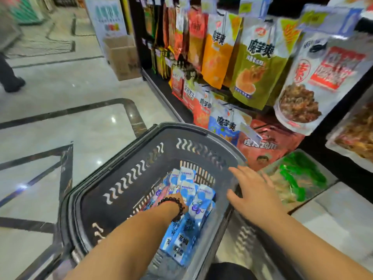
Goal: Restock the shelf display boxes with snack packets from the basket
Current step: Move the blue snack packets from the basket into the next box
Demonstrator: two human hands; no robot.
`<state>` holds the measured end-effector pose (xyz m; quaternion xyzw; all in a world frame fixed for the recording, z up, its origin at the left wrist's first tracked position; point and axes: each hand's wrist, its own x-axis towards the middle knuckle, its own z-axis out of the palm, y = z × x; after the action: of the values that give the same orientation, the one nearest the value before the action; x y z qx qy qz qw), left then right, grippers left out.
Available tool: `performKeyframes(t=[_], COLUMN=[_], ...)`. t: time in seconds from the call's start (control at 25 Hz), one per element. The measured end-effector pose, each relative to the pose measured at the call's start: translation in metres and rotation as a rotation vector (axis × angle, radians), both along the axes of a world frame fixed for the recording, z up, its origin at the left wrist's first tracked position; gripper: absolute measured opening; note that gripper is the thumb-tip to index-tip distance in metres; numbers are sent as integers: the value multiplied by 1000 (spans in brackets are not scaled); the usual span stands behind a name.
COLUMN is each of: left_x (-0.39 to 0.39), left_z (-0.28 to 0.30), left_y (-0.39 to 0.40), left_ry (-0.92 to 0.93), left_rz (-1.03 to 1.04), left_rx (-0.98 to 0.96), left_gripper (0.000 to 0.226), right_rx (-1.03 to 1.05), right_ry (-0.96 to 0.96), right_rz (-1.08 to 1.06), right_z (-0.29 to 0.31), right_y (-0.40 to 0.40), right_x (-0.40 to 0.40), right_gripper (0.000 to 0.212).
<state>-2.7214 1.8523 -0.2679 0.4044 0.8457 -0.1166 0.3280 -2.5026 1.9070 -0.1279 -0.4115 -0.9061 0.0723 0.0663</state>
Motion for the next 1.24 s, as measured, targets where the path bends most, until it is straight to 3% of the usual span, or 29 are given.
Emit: performKeyframes(t=[0.12, 0.24, 0.36, 0.48, 0.68, 0.8, 0.92, 1.04, 1.12, 1.24], left_x=[-1, -3, -1, 0, -25, -46, -42, -31, -27, -22], left_z=[-42, -74, -96, -97, -10, 91, 180, 248, 274, 280], left_y=[3, -3, -9, -9, 5, 23, 27, 31, 32, 32], left_ry=[-122, -85, -45, -32, 123, 321, 382, 384, 422, 376], left_rz=[213, 348, 371, 277, -184, -651, -1109, -1245, -1269, -1373], left_rx=[-2, 78, 123, 174, 269, 319, 394, 298, 279, 509], left_gripper=[37, 47, 52, 40, 48, 26, 11, 16, 28, 22], right_rx=[-34, -42, -38, -57, -57, -83, -168, -305, -393, -526], right_ry=[22, 64, 51, 46, 131, 192, 238, 232, 357, 556], right_rz=[-48, -71, -34, -31, -2, 65, 122, 85, 50, -20], right_z=[-5, 2, 6, 4, 8, 14, 25, 33, 36, 40], right_y=[1, 2, -2, -2, 1, 0, -6, -15, -17, -17], right_x=[12, 18, 19, 20, 10, -3, -21, -33, -38, -39], right_gripper=[67, 67, 68, 66, 65, 59, 62, 61, 46, 23])
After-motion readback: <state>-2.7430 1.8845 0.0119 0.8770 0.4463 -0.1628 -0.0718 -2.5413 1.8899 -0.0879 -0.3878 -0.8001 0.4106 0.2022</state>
